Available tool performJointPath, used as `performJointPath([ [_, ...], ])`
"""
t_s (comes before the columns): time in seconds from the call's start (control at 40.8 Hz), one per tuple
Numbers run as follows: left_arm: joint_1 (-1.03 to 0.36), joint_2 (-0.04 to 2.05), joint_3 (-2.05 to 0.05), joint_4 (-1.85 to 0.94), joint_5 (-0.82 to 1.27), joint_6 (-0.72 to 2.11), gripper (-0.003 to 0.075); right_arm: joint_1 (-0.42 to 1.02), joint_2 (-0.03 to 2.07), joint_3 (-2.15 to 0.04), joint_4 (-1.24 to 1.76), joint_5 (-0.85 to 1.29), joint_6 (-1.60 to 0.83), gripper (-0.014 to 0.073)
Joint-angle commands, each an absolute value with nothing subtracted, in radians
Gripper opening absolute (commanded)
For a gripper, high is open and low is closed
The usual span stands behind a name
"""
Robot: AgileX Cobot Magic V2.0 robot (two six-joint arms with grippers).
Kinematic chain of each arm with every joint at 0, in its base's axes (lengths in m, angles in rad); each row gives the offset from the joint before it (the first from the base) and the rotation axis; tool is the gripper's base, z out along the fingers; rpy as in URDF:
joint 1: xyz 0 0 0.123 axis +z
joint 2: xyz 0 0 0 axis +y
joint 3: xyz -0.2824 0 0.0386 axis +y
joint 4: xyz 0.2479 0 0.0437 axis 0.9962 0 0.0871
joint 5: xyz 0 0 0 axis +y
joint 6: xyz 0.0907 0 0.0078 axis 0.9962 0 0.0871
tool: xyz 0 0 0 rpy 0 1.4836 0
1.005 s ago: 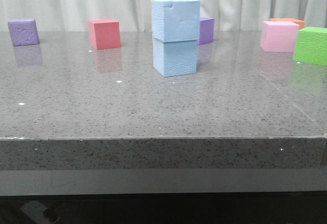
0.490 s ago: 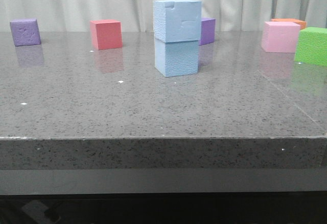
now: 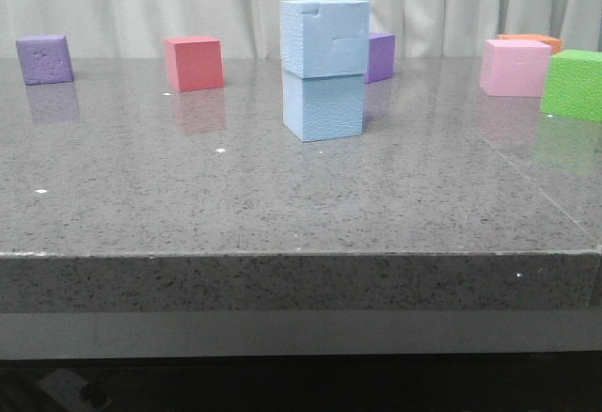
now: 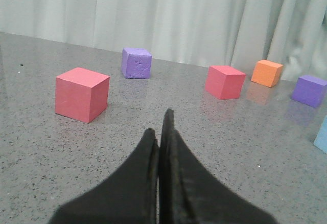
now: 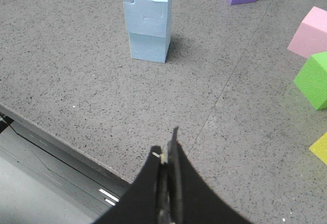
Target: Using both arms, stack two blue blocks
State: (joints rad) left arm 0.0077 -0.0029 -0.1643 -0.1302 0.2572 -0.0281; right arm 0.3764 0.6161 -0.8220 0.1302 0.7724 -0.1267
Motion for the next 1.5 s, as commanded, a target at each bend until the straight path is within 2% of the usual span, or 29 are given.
performJointPath([
  [0.0,-0.015,-0.015,-0.129,-0.137,0.090,0.006,-0.0020,0.369,0.618,-0.848,0.124,0.706,-0.128,-0.0119],
  [0.319,-0.059,-0.025,0.010,-0.085,-0.085,0.000,-0.0020,0.369,0.618,-0.848,0.124,0.707,-0.128,-0.0119],
  [1.471,-0.065,-0.023,0.010,-0.079,-0.072,0.000,-0.0020,0.369,0.618,-0.848,0.124,0.707,-0.128,-0.0119],
])
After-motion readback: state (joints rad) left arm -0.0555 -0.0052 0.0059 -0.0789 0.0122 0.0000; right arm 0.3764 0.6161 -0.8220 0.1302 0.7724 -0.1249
